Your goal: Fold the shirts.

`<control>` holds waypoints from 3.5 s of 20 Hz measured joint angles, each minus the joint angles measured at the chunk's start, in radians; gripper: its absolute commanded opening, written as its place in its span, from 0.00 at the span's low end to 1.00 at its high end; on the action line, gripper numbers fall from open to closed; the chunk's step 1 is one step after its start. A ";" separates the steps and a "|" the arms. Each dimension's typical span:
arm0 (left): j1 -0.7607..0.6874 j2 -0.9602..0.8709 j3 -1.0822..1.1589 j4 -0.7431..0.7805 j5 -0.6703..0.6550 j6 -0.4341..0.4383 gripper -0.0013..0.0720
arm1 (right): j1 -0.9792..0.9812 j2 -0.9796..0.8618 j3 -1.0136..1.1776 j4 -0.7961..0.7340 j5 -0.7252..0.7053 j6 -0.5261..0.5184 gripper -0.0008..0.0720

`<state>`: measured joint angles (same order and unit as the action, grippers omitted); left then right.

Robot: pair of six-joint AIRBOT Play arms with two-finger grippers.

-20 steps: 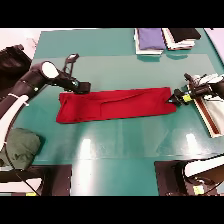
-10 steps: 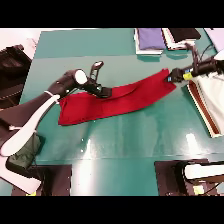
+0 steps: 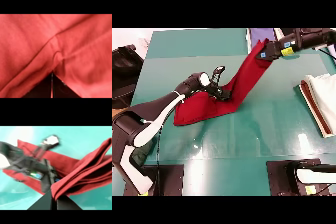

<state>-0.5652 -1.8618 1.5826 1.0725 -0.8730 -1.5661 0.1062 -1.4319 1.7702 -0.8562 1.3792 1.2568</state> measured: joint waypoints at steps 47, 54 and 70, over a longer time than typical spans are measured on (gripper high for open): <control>0.438 0.682 0.112 0.283 -0.228 0.049 0.05 | 0.284 -0.511 -0.247 0.269 -0.357 -0.006 0.04; 0.359 0.682 0.112 0.243 -0.227 0.053 0.05 | 0.225 -0.460 -0.067 0.110 -0.364 0.016 0.04; 0.089 0.682 0.112 0.230 -0.136 0.042 0.05 | -0.731 -0.102 -0.036 -0.255 -0.229 0.130 0.04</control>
<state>-0.4763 -1.1797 1.6943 1.3029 -1.0092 -1.5246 -0.6247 -1.5337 1.7340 -1.1110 1.1507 1.3869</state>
